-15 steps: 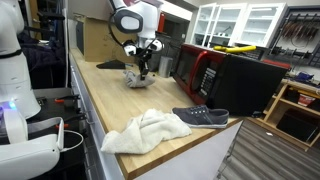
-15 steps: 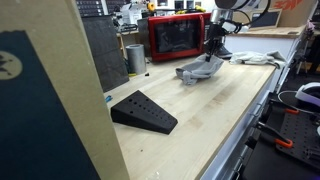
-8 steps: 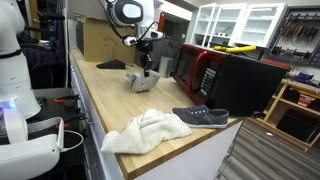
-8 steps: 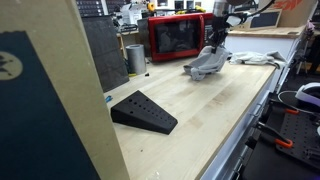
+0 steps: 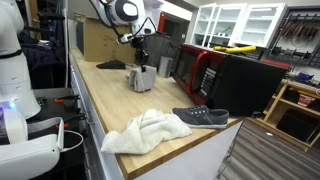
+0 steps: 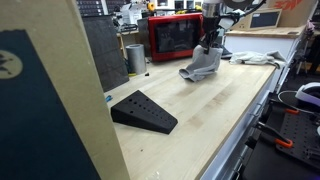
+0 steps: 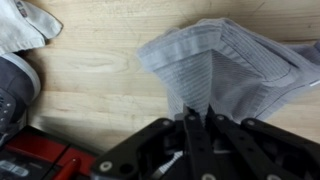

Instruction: Fold the grey towel once from top to bottom and twice from right to left.

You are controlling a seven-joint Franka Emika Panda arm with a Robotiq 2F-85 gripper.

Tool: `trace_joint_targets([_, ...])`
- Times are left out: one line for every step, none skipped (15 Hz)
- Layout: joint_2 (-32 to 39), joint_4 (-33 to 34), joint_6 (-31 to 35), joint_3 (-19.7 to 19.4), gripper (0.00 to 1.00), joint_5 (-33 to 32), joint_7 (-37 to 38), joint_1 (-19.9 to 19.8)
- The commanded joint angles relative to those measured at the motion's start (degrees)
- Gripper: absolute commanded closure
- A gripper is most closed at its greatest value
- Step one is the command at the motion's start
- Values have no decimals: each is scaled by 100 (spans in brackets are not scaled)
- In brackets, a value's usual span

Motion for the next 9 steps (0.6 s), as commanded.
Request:
trace_joint_targets([-78,80,-270,194,98,-253,378,162])
trace_joint_targets([-44,108,-272,257,98,-339,478,196])
trace_joint_targets([-29,119,-283,297,98,-433,560,224])
trace_joint_targets([-7,127,-271,338,98,-569,678,244])
trace_joint_targets([-1,134,-269,373,98,-703,774,259])
trace_joint_targets([31,136,-238,403,98,-895,893,258])
trace_joint_targets([55,141,-227,419,98,-1050,993,267])
trace_joint_targets([133,155,-183,436,98,-1325,1181,250])
trace_joint_targets([182,172,-180,440,98,-1531,1324,256])
